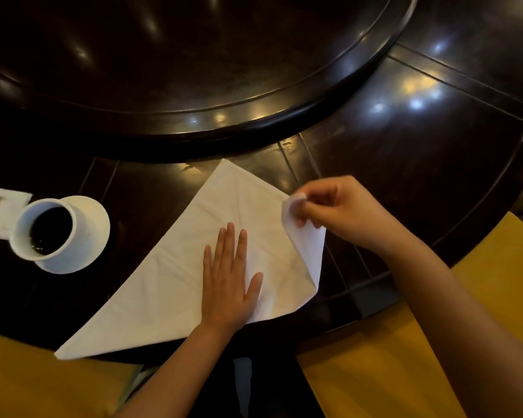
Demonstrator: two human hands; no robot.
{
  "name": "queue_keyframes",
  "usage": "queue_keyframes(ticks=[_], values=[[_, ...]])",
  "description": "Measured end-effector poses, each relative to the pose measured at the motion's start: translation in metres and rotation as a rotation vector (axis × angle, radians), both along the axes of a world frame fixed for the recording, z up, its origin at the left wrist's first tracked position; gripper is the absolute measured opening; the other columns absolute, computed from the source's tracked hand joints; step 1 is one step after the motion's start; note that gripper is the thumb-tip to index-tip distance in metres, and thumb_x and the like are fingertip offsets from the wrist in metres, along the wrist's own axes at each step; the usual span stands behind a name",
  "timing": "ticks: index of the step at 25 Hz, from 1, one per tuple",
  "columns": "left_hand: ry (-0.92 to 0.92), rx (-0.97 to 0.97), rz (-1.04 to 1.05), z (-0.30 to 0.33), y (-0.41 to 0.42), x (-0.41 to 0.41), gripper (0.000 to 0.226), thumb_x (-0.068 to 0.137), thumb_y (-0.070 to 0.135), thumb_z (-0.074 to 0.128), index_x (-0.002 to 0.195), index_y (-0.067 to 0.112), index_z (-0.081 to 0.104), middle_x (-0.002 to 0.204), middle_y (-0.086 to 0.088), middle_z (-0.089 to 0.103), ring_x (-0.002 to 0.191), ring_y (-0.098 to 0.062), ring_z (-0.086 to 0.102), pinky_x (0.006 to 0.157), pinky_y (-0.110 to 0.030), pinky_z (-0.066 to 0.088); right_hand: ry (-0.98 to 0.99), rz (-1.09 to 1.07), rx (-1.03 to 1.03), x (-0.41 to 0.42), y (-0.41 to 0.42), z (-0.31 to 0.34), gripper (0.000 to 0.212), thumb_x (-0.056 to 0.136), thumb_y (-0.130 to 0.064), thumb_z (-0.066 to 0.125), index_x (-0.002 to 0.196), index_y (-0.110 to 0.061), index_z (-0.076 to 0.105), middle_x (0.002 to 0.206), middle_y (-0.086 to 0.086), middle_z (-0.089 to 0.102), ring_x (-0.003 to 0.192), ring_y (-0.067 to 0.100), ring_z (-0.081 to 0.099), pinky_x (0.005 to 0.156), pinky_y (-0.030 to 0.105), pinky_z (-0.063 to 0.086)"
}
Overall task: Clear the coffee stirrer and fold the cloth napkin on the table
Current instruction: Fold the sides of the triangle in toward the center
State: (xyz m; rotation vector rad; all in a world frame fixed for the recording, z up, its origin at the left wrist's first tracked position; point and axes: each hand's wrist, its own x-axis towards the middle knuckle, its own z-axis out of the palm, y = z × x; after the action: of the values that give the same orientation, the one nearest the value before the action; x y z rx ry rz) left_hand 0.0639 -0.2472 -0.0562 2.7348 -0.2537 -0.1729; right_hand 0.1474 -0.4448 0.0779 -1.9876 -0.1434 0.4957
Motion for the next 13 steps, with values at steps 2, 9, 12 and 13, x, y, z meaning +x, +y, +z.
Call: queue_keyframes(ticks=[2,9,12,13], values=[[-0.028,-0.085,0.029,-0.003,0.002,-0.002,0.067,0.094,0.059,0.007,0.148,0.019,0.004,0.153,-0.009,0.009,0.141,-0.031,0.016,0.111,-0.054,0.015,-0.097,-0.044,-0.102,0.026,0.019,-0.011,0.016,0.088,-0.016,0.061,0.08,-0.006,0.071,0.065,0.012,0.061,0.06,0.012,0.052,0.06,0.018,0.042],[-0.068,-0.158,0.045,-0.011,0.005,-0.003,0.066,0.094,0.058,0.012,0.149,0.024,-0.002,0.157,0.001,-0.003,0.144,-0.019,0.003,0.115,-0.039,0.0,-0.014,-0.08,-0.274,0.088,0.072,-0.076,0.024,0.089,-0.023,0.06,0.083,0.0,0.065,0.071,0.011,0.057,0.066,0.018,0.053,0.072,0.031,0.048],[-0.061,-0.05,0.021,-0.012,0.004,-0.002,0.066,0.095,0.05,0.021,0.149,0.021,0.0,0.157,-0.002,0.0,0.144,-0.018,0.001,0.116,-0.04,-0.003,-0.009,-0.089,-0.325,0.101,0.079,-0.1,0.021,0.088,-0.023,0.061,0.076,-0.006,0.064,0.061,0.0,0.051,0.058,0.01,0.048,0.067,0.028,0.046],[-0.053,-0.006,0.014,-0.012,0.004,-0.002,0.067,0.094,0.049,0.023,0.149,0.02,0.001,0.156,-0.003,0.002,0.144,-0.018,0.001,0.116,-0.043,-0.001,-0.016,-0.093,-0.338,0.104,0.08,-0.105,0.02,0.087,-0.024,0.062,0.075,-0.009,0.062,0.059,-0.002,0.05,0.057,0.009,0.048,0.065,0.027,0.045]])
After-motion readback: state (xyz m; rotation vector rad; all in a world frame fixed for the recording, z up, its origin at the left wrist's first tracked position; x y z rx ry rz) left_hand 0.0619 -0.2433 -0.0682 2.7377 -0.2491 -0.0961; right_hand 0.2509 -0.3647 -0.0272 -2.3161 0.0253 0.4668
